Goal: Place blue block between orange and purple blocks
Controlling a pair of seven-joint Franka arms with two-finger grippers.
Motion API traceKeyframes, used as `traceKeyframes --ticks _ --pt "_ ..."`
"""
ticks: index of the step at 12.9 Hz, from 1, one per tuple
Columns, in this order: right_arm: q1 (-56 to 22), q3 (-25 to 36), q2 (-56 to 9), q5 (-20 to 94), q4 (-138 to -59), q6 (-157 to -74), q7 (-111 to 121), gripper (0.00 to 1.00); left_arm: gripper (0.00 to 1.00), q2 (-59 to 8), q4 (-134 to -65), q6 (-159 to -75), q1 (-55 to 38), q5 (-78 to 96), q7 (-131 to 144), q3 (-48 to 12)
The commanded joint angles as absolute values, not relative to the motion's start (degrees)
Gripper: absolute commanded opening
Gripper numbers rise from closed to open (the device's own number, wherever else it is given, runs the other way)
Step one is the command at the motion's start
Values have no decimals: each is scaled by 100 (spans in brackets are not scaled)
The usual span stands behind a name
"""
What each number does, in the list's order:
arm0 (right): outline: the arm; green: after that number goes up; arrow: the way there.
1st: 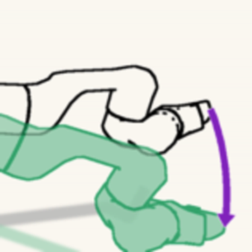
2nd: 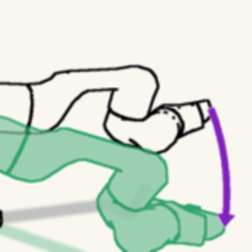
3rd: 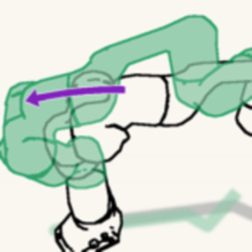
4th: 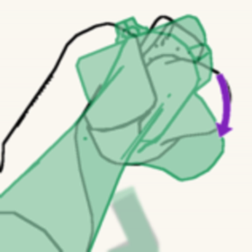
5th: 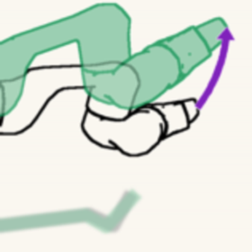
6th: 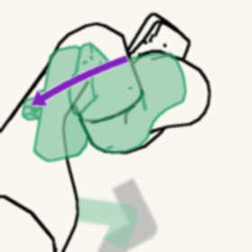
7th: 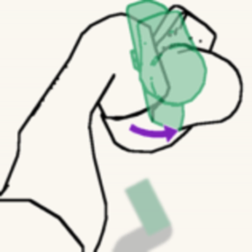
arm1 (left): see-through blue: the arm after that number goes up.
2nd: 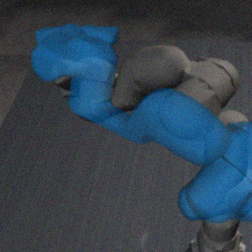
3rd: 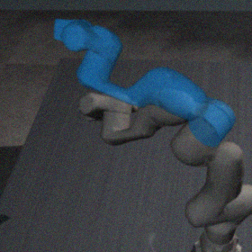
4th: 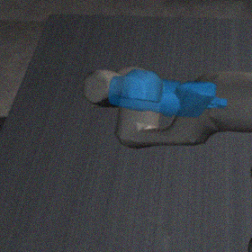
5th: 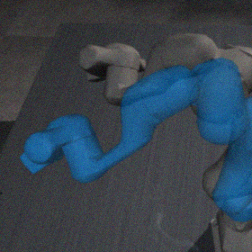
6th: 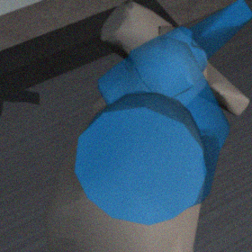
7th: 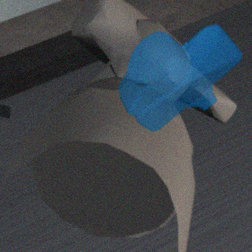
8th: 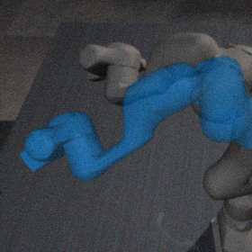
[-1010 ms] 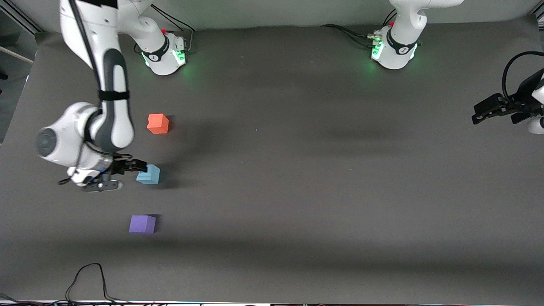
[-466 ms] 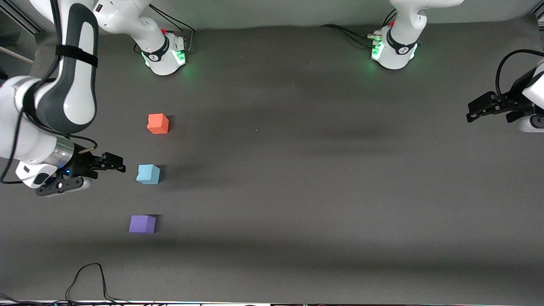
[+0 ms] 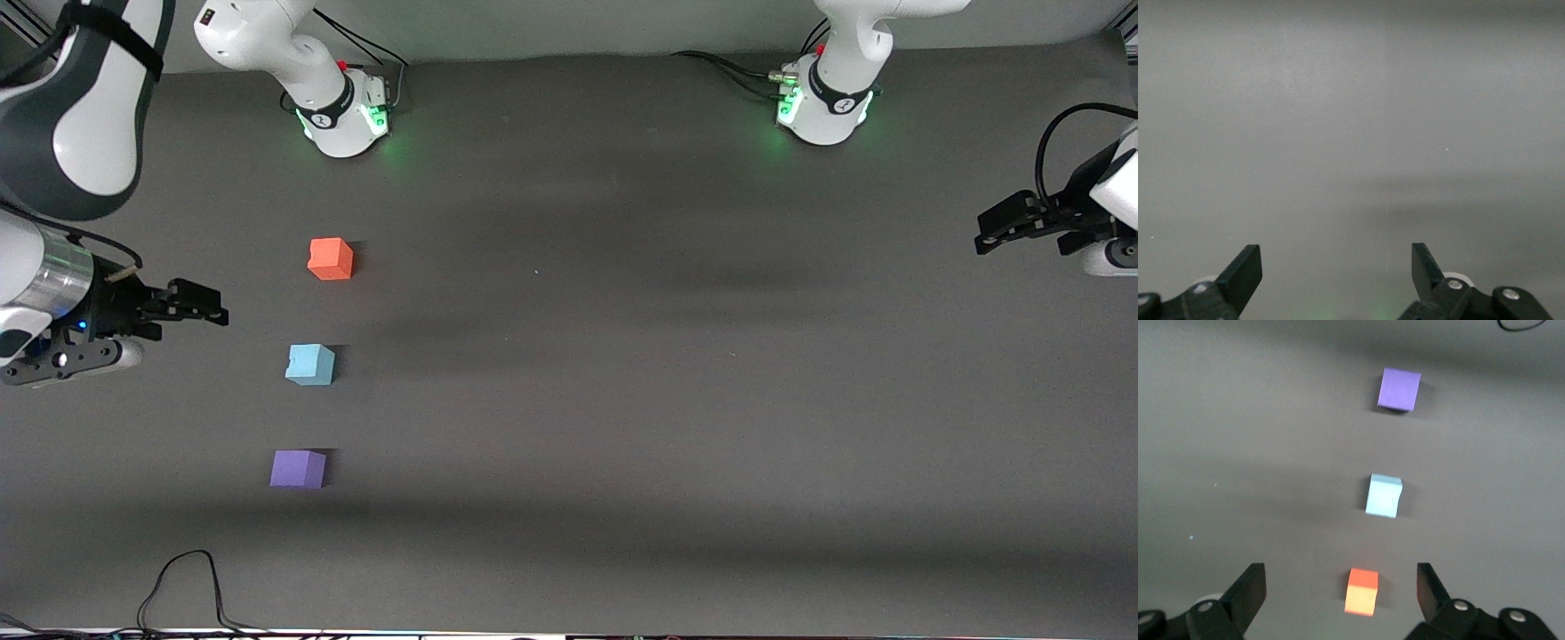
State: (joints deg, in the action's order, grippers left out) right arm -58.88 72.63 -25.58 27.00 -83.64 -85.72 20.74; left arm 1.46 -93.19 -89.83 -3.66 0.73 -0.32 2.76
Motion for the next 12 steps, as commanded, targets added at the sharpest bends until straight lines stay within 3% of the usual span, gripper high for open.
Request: traceKeyframes --ticks 1,4,7,9,12 --pt "-5679 7077 -2347 2540 -7947 -8096 1505 100 100 220 -9272 -8868 -413 9 -44 299" --pt "-4995 5999 -2172 2173 -7376 -7831 1030 100 100 220 -9272 -8868 -413 9 -35 290" --pt "-3741 3526 -1523 989 -7312 -8023 82 100 100 220 -9272 -8868 -413 9 -26 264" --pt "-2573 1696 -1110 319 -7732 -8374 -419 100 100 220 -9272 -8868 -413 9 -26 264" --pt "-1199 293 -337 272 -9030 -9252 -475 100 100 220 -9272 -8859 -422 9 -18 255"
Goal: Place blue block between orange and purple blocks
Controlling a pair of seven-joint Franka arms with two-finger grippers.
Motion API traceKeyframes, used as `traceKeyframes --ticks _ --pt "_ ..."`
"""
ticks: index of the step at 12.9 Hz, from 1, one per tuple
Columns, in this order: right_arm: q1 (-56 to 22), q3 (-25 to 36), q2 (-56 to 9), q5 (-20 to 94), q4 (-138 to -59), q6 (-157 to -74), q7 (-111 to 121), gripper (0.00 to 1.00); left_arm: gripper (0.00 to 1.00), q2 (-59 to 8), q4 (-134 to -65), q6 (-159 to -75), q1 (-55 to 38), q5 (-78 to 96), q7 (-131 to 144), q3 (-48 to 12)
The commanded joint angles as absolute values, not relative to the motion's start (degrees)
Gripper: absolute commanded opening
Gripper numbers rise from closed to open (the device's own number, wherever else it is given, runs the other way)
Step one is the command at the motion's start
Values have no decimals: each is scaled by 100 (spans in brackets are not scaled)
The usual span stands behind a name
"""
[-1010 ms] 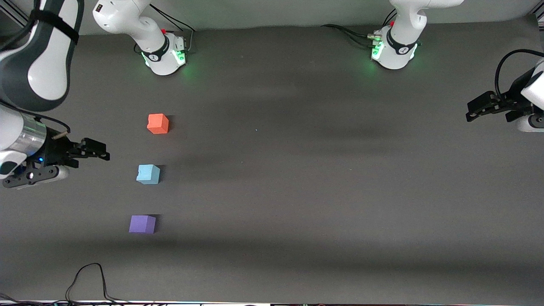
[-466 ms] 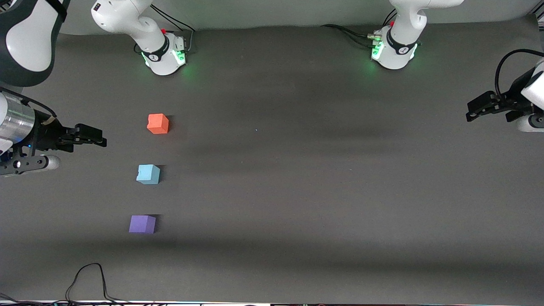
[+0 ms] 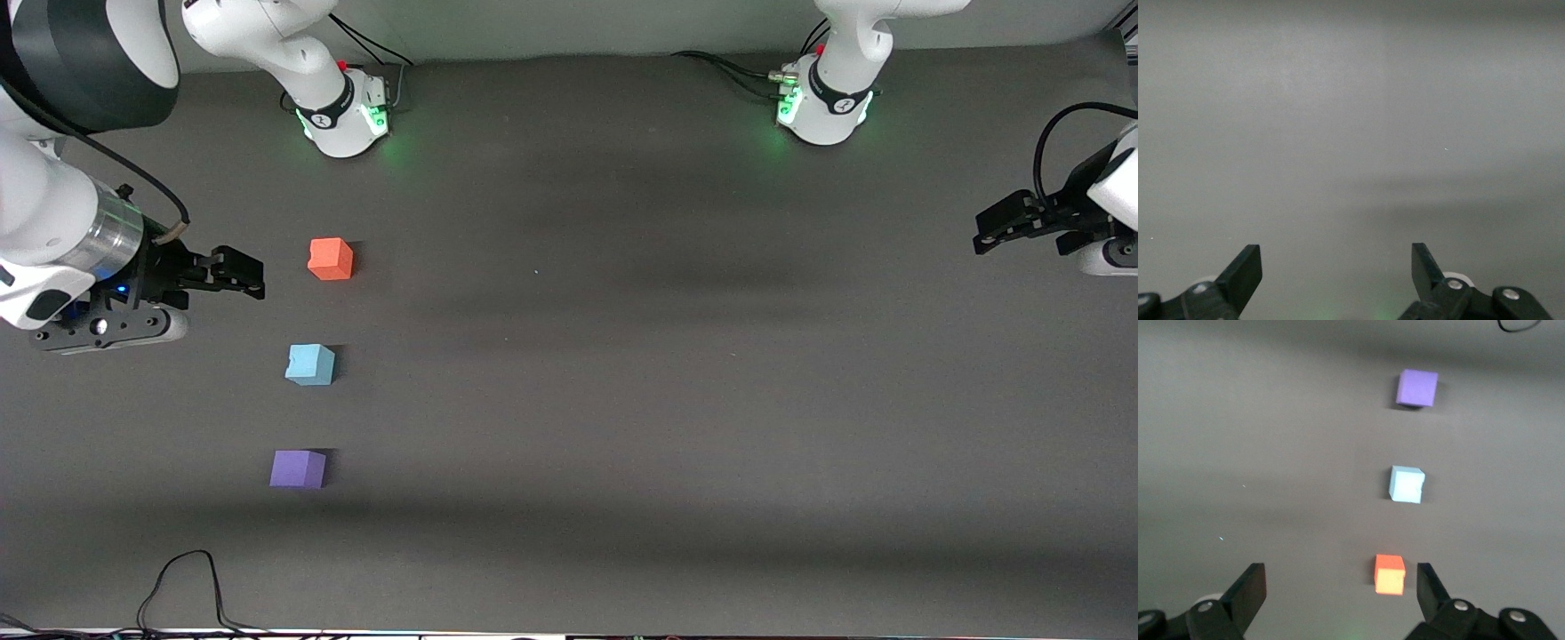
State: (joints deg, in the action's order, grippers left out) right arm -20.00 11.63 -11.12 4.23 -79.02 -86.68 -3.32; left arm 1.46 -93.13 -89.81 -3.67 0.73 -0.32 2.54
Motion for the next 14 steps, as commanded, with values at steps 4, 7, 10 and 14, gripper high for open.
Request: traceKeyframes --ticks 4,7,10,14 --pt "-369 -281 263 343 -10028 -9773 -431 100 100 220 -9272 -8859 -413 9 -18 255" --pt "-360 112 246 343 -10011 -9739 -168 100 100 220 -9281 -8859 -422 9 -9 255" --pt "-386 211 264 343 -10011 -9590 -140 100 100 220 -9290 -8859 -413 9 35 211" --pt "-387 246 246 343 -10011 -9475 -149 100 100 220 -9290 -8859 -413 9 61 193"
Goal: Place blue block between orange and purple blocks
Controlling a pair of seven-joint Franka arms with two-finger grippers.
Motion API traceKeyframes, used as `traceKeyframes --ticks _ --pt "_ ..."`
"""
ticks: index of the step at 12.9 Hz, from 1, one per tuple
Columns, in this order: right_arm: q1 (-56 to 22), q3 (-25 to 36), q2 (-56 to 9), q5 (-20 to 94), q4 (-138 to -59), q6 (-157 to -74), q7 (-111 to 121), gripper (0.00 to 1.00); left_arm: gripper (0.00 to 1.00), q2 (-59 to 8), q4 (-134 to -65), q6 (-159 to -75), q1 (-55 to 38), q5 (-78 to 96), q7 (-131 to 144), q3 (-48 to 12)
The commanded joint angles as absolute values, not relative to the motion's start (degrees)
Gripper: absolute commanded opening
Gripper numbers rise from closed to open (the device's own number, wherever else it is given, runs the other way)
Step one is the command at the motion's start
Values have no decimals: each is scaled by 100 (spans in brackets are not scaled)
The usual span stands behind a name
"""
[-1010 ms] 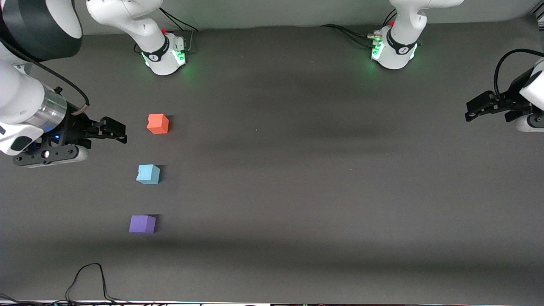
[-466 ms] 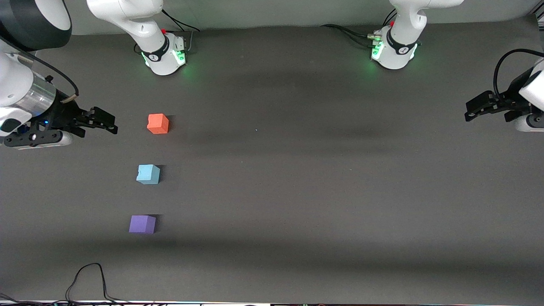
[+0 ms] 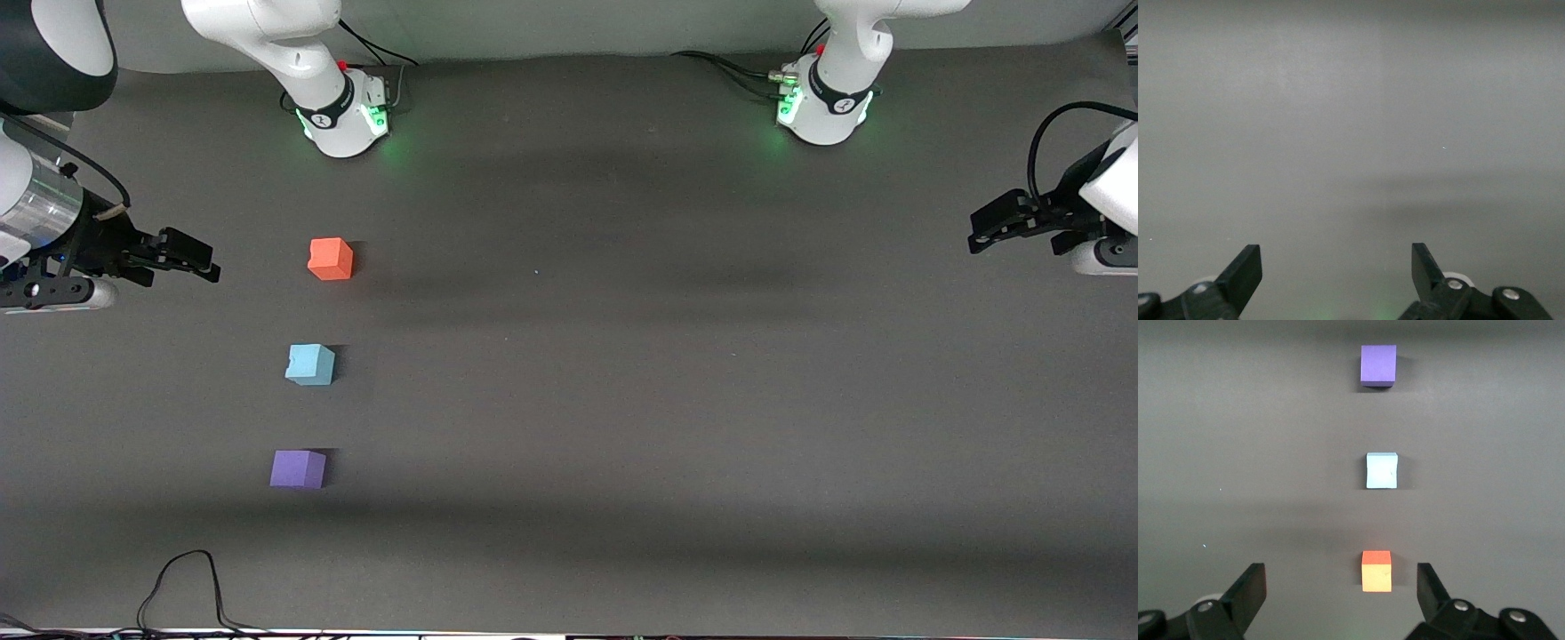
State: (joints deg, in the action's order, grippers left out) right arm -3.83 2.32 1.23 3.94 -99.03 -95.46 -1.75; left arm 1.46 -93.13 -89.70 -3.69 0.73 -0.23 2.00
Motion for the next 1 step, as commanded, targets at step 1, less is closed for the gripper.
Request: traceKeyframes --ticks 1 --pt "-387 246 246 334 -10011 -9475 -149 100 100 220 -9290 -8859 -422 9 88 193"
